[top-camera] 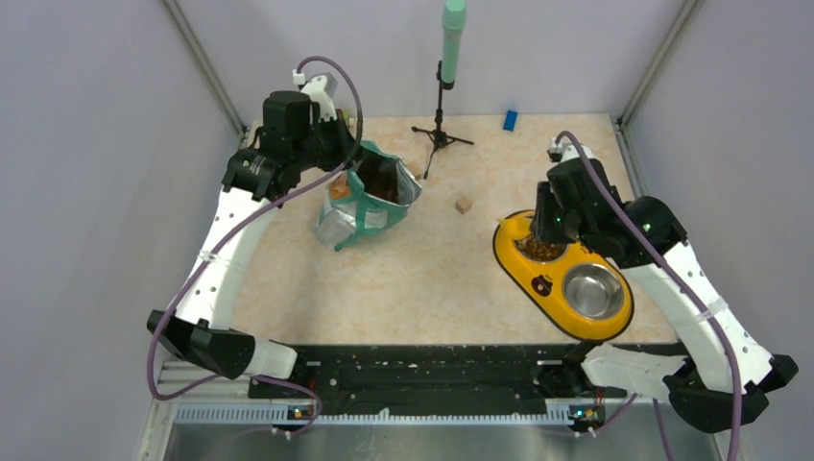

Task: Serve the pet food

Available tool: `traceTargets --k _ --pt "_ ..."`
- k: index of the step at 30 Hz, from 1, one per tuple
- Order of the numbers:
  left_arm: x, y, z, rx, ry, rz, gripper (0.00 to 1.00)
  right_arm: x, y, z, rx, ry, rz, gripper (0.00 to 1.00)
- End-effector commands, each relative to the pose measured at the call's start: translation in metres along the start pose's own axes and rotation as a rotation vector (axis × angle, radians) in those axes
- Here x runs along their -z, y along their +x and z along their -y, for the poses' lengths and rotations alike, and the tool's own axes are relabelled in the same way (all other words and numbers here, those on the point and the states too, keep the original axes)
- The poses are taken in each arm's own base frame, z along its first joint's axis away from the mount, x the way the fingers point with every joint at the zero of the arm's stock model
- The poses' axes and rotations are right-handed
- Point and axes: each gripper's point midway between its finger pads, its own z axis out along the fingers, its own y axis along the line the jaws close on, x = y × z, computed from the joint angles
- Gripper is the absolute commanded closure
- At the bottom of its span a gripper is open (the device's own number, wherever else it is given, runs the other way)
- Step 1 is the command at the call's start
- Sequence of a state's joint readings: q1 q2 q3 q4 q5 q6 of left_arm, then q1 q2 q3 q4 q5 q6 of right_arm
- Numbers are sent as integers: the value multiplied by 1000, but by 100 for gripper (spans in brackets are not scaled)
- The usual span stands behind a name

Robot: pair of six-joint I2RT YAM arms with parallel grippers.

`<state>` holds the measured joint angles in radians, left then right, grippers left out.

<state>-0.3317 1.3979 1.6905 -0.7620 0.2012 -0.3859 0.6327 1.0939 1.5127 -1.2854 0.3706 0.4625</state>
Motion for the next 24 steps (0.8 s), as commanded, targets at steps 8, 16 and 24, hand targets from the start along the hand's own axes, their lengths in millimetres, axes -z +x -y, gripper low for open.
traceTargets --k 8,16,24 --pt "43 -41 6 -30 -24 168 100 -36 -8 -106 173 -337 406 100" --pt "48 -40 0 -26 -51 173 100 -88 5 -115 113 -325 619 100" --pt "50 -38 -4 -21 -64 176 100 -133 41 -118 45 -290 536 100"
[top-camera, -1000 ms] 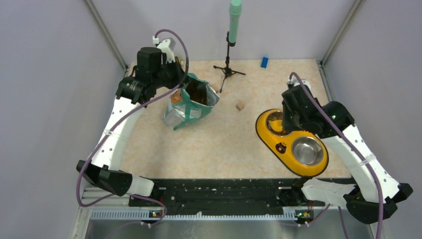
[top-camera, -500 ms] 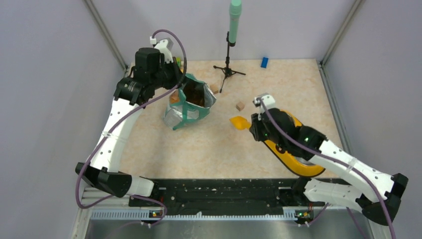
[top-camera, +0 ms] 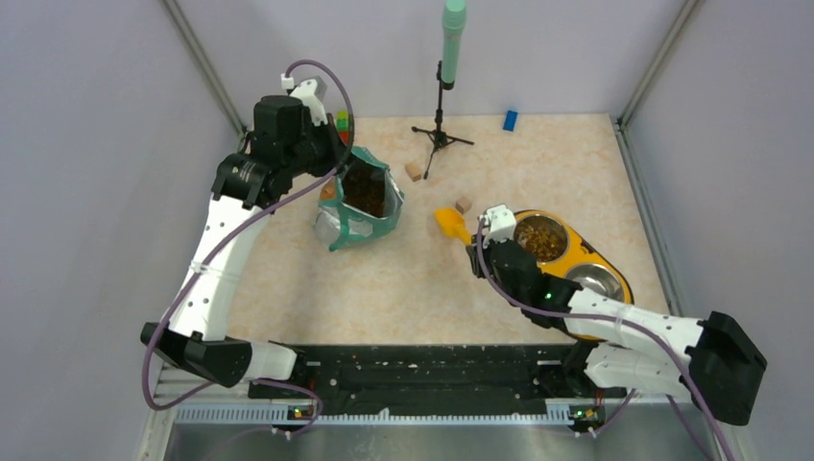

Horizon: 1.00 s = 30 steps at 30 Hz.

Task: Serve the pet food

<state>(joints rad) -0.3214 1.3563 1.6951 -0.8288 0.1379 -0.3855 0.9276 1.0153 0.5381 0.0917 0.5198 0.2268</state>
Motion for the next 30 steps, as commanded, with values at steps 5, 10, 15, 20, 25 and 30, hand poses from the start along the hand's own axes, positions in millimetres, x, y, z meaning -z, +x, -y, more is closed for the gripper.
traceTargets --k 5,10,15,20,25,30 --pt "29 -41 8 -19 17 167 100 -11 19 -6 -159 10 41 100" --pt "25 -42 10 -16 29 161 100 -10 47 -15 -172 -29 -52 96" --pt "24 -42 11 -15 36 162 100 -8 48 -25 -173 -67 -100 48" --pt "26 -42 11 -14 36 163 100 -5 25 -25 -143 -52 -101 21" --pt "29 -42 11 -17 36 166 100 -6 -3 1 -185 41 -120 16" --pt "33 -41 11 -21 33 168 100 -1 -5 82 -397 298 -186 39"
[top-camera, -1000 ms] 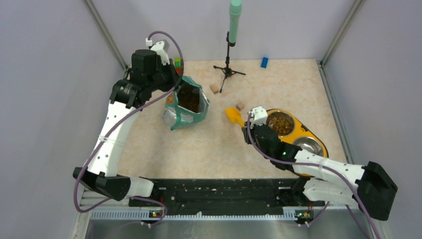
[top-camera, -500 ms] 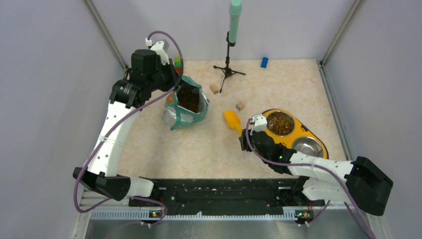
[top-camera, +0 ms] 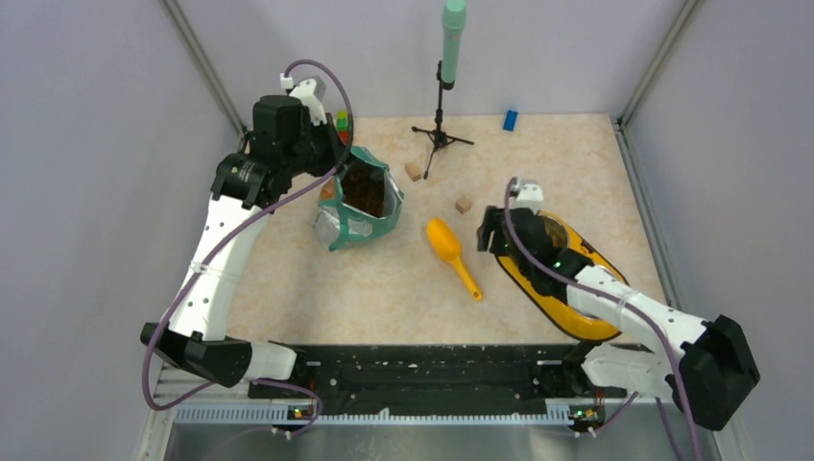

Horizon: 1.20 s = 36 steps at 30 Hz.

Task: Serve the pet food

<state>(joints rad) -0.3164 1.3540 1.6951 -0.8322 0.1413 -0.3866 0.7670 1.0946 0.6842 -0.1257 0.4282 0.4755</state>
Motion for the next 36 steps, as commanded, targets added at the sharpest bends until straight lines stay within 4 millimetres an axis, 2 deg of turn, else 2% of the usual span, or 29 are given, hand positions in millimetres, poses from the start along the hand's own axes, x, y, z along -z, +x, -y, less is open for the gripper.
traceTargets --k 1,4,7,11,15,18,28,36 --pt "33 -40 12 -26 33 167 100 11 -18 69 -201 228 -33 39" --pt "35 -40 12 -30 33 168 100 10 -8 107 -289 326 -85 38" --pt "35 -40 12 -33 33 168 100 0 5 129 -354 351 -146 43" --pt "34 -39 11 -39 30 165 100 -19 1 137 -332 352 -135 66" --pt "37 -37 9 -57 20 161 100 -40 -5 137 -314 350 -128 85" --pt "39 -36 3 -74 -9 157 100 -57 -3 140 -310 363 -155 99" --pt "40 -32 0 -69 -22 145 100 -98 3 141 -298 360 -194 100" --pt "43 -32 -7 -86 -57 140 100 -130 -4 149 -288 361 -194 100"
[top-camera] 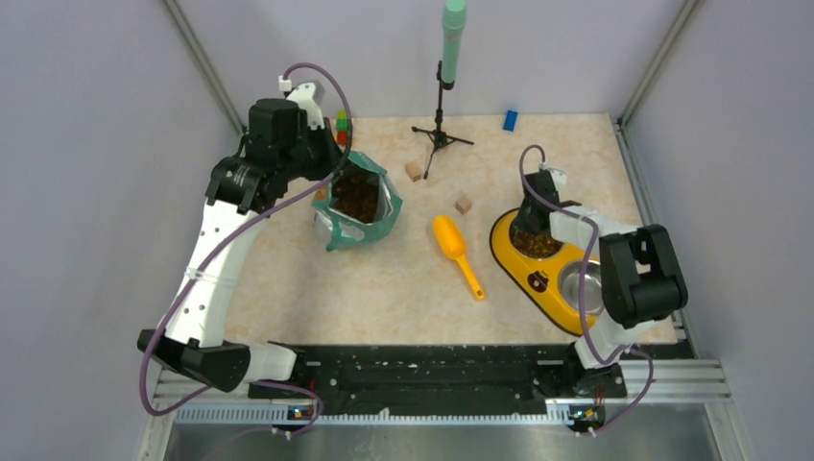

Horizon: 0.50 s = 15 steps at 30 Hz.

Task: Serve the pet food

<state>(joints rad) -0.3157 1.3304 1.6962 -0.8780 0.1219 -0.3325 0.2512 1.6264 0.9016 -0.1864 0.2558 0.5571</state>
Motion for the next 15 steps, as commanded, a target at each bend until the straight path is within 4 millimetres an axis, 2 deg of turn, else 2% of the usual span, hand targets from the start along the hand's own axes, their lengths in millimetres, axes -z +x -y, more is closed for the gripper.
traceTargets --k 1,7,14,15 --pt "32 -37 -4 -34 -39 151 100 -12 -44 -27 -16 -75 90 100" --pt "32 -36 -13 -47 -82 142 100 -28 -73 -41 -19 -77 121 100" --pt "30 -38 -24 -53 -135 137 100 -66 -104 -43 -76 -68 116 100" --pt "29 -38 -24 -53 -140 134 100 -70 -113 -45 -84 -72 124 100"
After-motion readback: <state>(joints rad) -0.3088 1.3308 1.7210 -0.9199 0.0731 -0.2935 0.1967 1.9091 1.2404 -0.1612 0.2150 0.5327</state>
